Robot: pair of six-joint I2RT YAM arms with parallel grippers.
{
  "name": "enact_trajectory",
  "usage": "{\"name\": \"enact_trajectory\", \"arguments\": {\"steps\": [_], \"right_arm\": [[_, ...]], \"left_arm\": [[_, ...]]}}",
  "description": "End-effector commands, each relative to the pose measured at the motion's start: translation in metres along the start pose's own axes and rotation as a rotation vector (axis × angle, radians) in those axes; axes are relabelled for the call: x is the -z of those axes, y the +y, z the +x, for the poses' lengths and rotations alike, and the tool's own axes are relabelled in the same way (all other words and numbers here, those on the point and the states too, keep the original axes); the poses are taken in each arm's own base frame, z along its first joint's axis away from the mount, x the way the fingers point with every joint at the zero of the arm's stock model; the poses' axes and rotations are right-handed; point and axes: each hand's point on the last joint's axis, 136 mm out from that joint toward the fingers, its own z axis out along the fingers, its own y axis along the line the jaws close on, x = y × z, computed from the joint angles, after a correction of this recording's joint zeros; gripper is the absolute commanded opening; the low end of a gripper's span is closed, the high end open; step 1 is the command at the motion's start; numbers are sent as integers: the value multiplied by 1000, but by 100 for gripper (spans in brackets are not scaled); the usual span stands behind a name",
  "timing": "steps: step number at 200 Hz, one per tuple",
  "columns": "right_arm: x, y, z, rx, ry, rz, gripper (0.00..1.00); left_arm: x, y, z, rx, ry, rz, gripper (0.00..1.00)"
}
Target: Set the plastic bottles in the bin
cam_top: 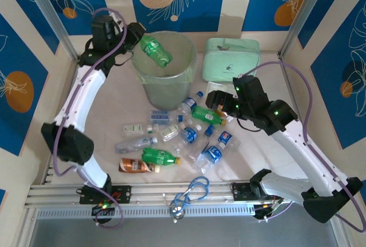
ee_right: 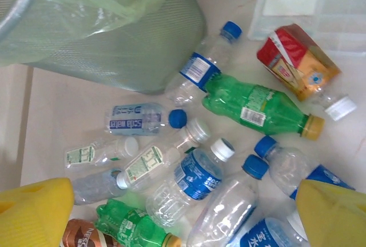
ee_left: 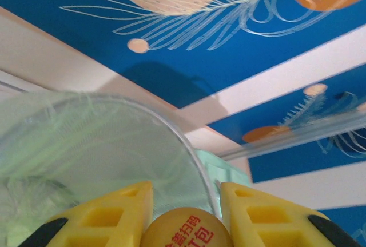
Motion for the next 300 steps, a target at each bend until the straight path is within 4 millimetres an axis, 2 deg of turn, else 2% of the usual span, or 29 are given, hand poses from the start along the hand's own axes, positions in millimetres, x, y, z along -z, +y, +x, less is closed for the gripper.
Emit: {"name": "enact_trajectory", "arguments": {"steps": [1,18,30,60,77,100,118,145,161,187,222,237,268,300], "right_arm": [[-2,-20,11,-66,67,55,100],[-12,-35,13,-114,108,88,99],[-20,-44,15,-139,134,108,99],[-42,-64,14,-160,175,161,99],[-56,-73,9,-177,204,174,98],[-75,-84,-1,-176,220,201,98],[-94,-92,-9,-153,233,244,97],[-125,-109,-14,-119,283,333,97],[-144,-112,-15,-90,311,348,97],[-169,-109,-15,-26,349,341,97],[-192,-119,-18,31,374,395,97],[-203,-119,-18,68,388,392,97],[-220,-128,-17,118,421,444,97],[-232,-135,-10,126,450,451,94]], "left_arm": [[-16,12,-3,-62,2,-72,14],[-28,18,8,-108,26,-101,18],[-33,19,17,-148,46,-122,25],[-38,22,37,-219,86,-152,57],[-37,15,41,-251,90,-145,66],[-28,-2,35,-310,54,-129,73],[-11,-28,25,-381,3,-99,75],[35,-68,18,-475,-79,-24,76],[60,-77,29,-462,-68,50,76],[108,-85,64,-438,-32,223,79],[141,-51,132,-415,117,309,81],[153,-37,155,-417,177,321,81],[157,3,181,-385,251,227,81],[151,15,189,-343,273,200,79]]}}
